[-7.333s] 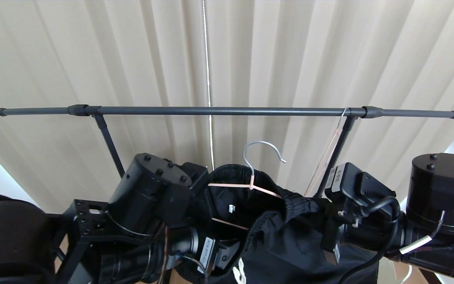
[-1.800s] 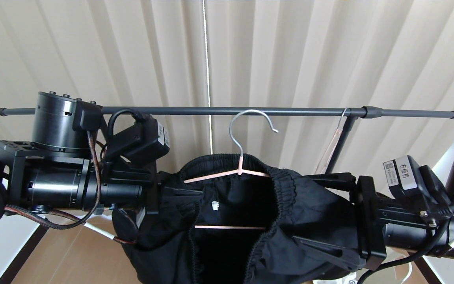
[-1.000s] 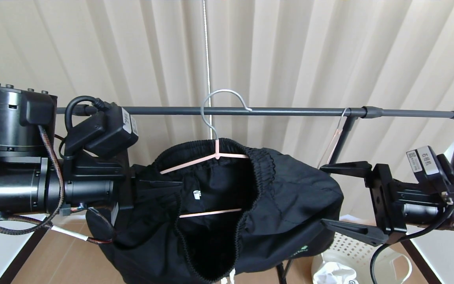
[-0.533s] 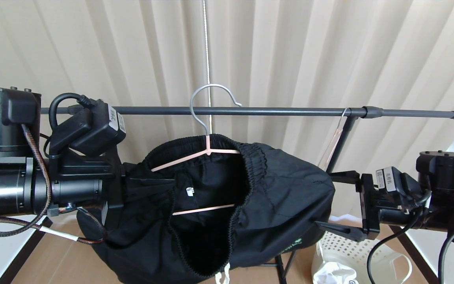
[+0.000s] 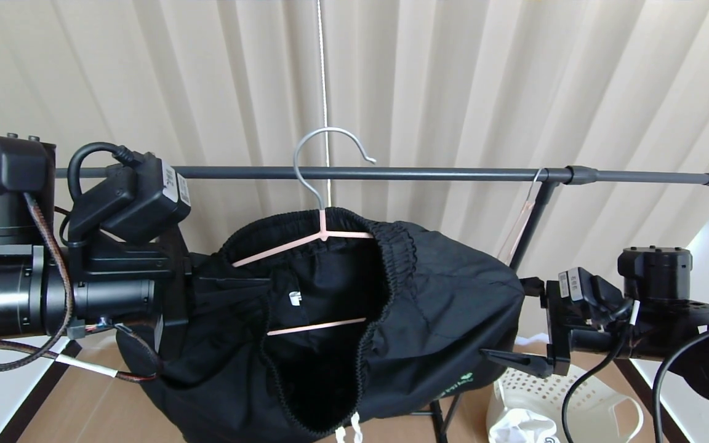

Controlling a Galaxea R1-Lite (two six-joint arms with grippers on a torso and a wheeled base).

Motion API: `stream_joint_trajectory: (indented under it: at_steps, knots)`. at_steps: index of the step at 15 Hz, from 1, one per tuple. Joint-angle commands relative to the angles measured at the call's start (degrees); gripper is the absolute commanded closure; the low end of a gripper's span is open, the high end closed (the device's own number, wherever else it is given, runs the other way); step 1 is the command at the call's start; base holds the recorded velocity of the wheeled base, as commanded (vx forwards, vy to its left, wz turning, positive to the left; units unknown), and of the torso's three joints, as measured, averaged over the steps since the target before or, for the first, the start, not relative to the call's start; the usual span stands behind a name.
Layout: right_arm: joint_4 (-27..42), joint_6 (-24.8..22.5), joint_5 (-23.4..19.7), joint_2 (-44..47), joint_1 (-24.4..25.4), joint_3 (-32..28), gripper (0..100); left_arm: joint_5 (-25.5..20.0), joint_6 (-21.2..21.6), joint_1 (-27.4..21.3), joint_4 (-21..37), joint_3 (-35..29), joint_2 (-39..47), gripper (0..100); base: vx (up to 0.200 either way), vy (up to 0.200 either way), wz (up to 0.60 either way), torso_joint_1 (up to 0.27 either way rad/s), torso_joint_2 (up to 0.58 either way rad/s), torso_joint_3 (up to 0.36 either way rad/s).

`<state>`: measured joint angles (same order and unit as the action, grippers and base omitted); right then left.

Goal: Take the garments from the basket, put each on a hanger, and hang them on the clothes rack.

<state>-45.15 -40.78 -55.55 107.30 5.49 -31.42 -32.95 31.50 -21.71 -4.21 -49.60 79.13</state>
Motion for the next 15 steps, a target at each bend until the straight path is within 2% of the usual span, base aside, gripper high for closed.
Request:
stream_joint_trajectory:
  at_steps: [1,15]
  knots:
    - [-2.3,0.0,0.2,3.3,-0.5,-0.3,100,0.0,0.0,0.0,0.0,0.2,-0.7,100,0.0,0.0,0.0,0.0,0.0,0.0]
    - [-4.0,1.4,1.2,9.9,-3.4,-3.9,100,0.1,-0.8,0.1,0.0,2.8,-4.1,100,0.0,0.0,0.0,0.0,0.0,0.0]
